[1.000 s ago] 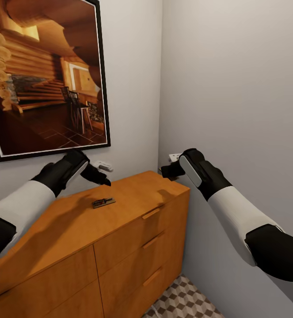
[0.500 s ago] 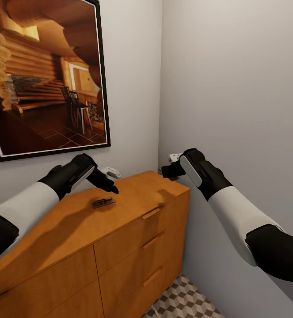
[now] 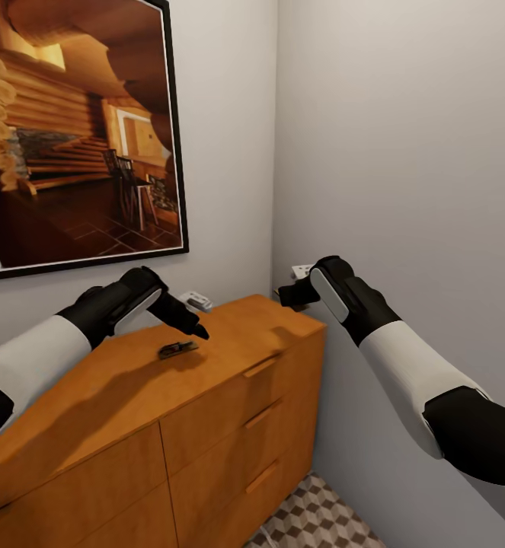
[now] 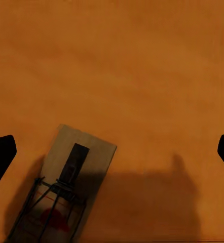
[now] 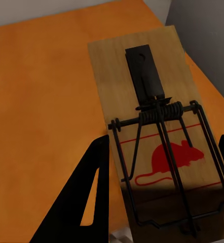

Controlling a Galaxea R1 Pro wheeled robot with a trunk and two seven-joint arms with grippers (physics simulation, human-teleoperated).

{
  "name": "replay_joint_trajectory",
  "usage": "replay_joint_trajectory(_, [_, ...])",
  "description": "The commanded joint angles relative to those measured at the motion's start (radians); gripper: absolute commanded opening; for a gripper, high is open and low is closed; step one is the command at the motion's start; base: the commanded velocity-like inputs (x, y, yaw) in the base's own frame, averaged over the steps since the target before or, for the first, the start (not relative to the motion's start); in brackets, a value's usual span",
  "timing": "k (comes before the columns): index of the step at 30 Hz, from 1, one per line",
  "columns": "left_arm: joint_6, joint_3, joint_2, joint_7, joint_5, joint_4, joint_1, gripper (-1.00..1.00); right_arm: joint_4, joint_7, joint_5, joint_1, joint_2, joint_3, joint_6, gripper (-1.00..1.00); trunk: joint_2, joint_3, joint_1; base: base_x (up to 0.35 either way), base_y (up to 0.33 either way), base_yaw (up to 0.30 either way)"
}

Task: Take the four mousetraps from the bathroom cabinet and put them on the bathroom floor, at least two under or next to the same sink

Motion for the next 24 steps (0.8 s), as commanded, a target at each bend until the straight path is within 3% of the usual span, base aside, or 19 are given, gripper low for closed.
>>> replay_joint_trajectory(1, [0.001,-0.003,0.007,-0.007,-0.001,-0.005,-0.001,1.0,0.0,-0.005,-0.006,-0.001,0.0,0.002,0.003,-1.0,-0.001,-0.001,0.0,0.0,0.0,-0.148])
replay_joint_trajectory(7, [0.001,-0.017,0.043,-0.007,0.007,-0.02,-0.002,1.0,0.0,-0.006,-0.006,-0.001,0.001,0.003,0.003,-1.0,-0.001,0.001,0.0,0.0,0.0,-0.129])
replay_joint_trajectory(24, [0.001,-0.042,0.088,-0.007,0.012,-0.018,-0.002,1.0,0.003,-0.006,-0.007,-0.001,0.001,0.003,0.003,-1.0,-0.001,0.001,0.0,0.0,0.0,-0.012])
